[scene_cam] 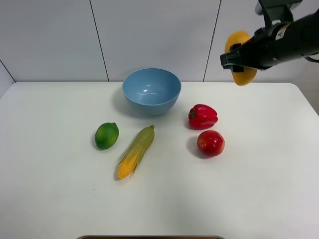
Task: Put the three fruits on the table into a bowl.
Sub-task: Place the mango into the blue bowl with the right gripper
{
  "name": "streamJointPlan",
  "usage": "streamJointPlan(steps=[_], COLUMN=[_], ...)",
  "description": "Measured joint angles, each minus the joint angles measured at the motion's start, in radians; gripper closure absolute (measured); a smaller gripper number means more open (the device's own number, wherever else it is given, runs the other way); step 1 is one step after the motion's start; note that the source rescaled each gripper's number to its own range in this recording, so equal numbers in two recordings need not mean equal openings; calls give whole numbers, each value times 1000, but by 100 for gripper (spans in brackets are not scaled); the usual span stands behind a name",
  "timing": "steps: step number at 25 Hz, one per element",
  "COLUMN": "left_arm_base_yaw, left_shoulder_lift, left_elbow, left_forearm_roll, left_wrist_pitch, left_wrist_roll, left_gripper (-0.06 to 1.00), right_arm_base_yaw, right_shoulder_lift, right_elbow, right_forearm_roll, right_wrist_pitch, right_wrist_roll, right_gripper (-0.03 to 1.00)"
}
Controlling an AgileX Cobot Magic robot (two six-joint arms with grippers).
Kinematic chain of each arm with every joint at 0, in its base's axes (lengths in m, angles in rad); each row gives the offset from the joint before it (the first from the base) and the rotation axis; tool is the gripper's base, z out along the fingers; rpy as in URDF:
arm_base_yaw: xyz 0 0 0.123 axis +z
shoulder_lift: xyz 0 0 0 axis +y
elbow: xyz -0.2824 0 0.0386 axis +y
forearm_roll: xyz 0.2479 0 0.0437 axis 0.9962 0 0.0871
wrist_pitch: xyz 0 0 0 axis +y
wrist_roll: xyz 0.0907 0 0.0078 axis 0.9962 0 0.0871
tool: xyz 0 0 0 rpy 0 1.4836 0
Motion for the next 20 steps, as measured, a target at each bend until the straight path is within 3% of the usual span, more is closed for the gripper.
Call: streamJointPlan(steps=[9,20], left_arm_base_yaw=[0,0], left_shoulder_lift=[0,0], left_elbow=[0,0], left_forearm_roll=[0,0], left_wrist_pitch=[0,0], left_wrist_roll=[0,0], left_gripper=[-6,-6], right_arm_base_yaw=[103,201], right_shoulder_lift=[113,439], right_elbow=[-222,-556], right_forearm_roll=[0,0], right_wrist_pitch=[-14,9], right_wrist_roll=[0,0], right_gripper=[93,93])
